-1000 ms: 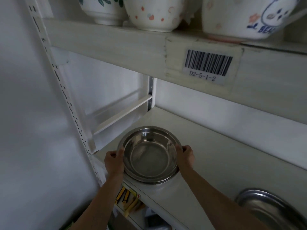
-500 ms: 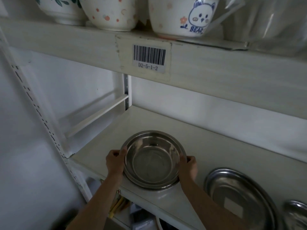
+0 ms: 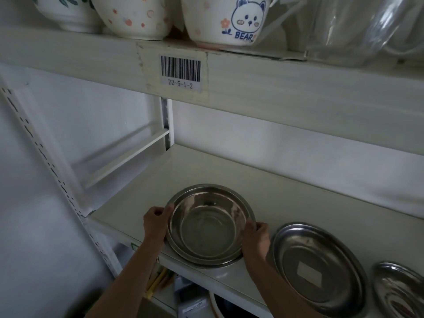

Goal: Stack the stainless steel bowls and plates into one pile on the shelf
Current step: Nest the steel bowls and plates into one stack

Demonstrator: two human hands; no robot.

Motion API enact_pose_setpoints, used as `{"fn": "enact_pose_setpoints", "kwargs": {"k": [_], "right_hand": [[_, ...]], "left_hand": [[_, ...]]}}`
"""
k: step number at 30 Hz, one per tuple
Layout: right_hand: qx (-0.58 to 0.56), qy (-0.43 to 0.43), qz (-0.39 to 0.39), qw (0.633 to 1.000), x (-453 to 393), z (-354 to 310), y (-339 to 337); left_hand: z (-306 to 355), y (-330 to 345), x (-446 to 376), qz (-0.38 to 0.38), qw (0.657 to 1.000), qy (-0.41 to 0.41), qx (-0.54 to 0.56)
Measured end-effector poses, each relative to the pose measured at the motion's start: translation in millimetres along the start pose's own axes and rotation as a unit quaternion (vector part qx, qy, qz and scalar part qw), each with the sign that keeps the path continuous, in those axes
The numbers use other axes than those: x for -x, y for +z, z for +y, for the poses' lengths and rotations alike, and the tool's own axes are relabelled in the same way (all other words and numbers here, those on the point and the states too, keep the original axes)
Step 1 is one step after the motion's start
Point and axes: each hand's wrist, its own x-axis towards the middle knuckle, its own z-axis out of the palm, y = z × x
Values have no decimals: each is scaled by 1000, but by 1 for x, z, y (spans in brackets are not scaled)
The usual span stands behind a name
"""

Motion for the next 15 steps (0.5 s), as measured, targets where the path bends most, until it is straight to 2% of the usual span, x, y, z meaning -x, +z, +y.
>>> {"fn": "enact_pose_setpoints", "kwargs": {"k": [4, 8, 12, 15], "right_hand": [[17, -4, -3, 1000, 3, -5, -3], [22, -46, -8, 999, 5, -7, -3], [31, -98, -6, 995, 8, -21, -9], [16, -158, 5, 987, 9, -31, -18]], "left_hand": [[7, -2, 3, 9, 997, 25, -73], [19, -6, 7, 55, 991, 55, -112], [41, -4, 19, 84, 981, 146, -100], [65, 5, 48, 74, 971, 219, -53]]}}
